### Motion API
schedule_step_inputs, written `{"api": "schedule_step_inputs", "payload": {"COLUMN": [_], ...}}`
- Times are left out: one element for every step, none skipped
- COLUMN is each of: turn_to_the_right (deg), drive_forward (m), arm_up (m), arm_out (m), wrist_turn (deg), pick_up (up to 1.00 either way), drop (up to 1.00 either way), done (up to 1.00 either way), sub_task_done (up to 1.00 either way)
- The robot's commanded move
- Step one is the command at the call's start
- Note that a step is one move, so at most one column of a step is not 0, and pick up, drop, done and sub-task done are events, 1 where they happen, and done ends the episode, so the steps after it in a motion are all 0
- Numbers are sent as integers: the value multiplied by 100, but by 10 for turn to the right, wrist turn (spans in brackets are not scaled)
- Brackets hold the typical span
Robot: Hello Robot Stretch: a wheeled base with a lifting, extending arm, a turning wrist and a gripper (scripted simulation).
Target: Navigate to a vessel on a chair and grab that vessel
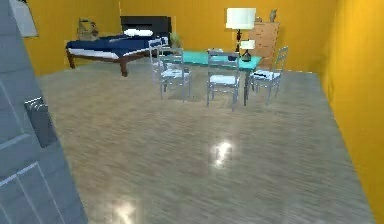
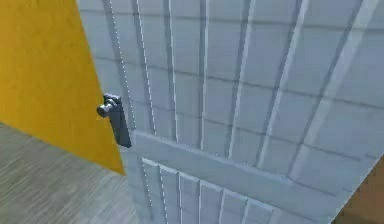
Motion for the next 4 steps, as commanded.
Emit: {"api": "schedule_step_inputs", "payload": {"turn_to_the_right": [0, 0, 0, -450], "drive_forward": [100, 100, 45, 0], "arm_up": [0, 0, 0, 0], "arm_out": [0, 0, 0, 0], "wrist_turn": [0, 0, 0, 0], "pick_up": [0, 0, 0, 0], "drop": [0, 0, 0, 0], "done": [0, 0, 0, 0], "sub_task_done": [0, 0, 0, 0]}}
